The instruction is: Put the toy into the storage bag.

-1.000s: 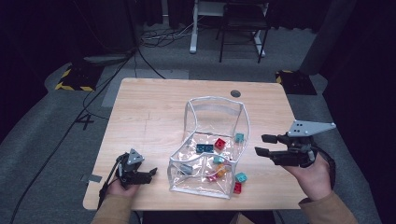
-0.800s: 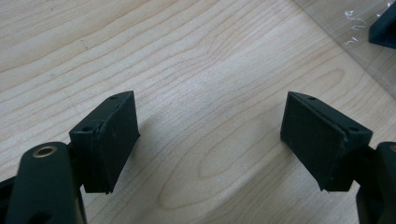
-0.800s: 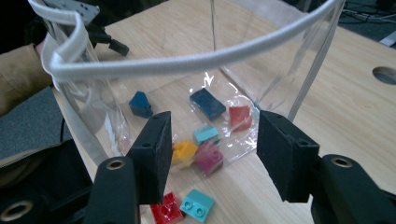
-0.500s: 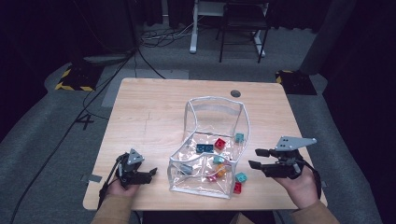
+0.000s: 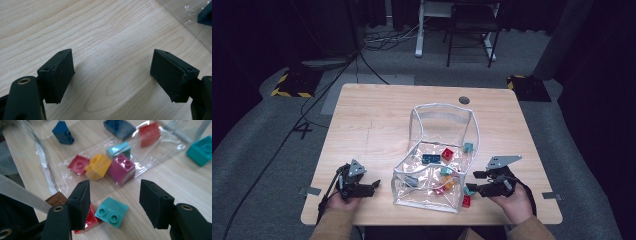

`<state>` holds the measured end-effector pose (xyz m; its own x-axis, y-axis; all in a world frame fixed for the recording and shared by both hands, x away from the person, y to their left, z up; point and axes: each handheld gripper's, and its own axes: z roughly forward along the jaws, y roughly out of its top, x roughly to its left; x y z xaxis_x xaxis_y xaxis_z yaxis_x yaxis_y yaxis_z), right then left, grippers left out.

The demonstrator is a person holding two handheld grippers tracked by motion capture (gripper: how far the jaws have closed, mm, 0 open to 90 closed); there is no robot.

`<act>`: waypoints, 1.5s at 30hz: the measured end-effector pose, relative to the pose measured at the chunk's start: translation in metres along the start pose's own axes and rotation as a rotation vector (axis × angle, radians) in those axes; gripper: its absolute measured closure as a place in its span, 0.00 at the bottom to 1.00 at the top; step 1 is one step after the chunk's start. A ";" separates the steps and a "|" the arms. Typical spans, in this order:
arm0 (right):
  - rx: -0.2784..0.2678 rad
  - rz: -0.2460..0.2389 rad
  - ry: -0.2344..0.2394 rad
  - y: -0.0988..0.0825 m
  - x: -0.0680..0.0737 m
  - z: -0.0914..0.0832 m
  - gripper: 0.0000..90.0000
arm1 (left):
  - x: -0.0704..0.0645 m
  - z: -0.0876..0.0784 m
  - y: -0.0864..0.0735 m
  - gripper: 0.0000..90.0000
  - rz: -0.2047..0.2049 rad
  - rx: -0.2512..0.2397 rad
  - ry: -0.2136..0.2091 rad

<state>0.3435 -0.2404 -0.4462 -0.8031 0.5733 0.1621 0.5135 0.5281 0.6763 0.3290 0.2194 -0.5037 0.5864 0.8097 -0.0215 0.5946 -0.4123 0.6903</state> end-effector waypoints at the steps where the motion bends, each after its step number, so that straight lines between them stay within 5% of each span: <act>1: 0.009 0.004 0.004 -0.001 0.001 0.003 0.46 | 0.000 0.000 0.000 0.22 0.000 0.000 0.000; 10: 0.060 0.016 -0.040 -0.015 -0.001 0.018 0.49 | 0.000 0.000 0.000 0.22 0.000 0.000 0.000; 18: 0.080 0.034 -0.062 -0.021 -0.010 0.016 0.64 | 0.000 0.000 0.000 0.22 0.000 0.000 0.000; 45: -0.121 -0.016 -0.060 0.028 0.005 -0.073 0.65 | 0.000 0.000 0.000 0.22 -0.001 0.000 0.001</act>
<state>0.3316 -0.2684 -0.3734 -0.7897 0.6036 0.1100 0.4576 0.4601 0.7608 0.3289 0.2193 -0.5037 0.5850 0.8107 -0.0216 0.5951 -0.4110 0.6906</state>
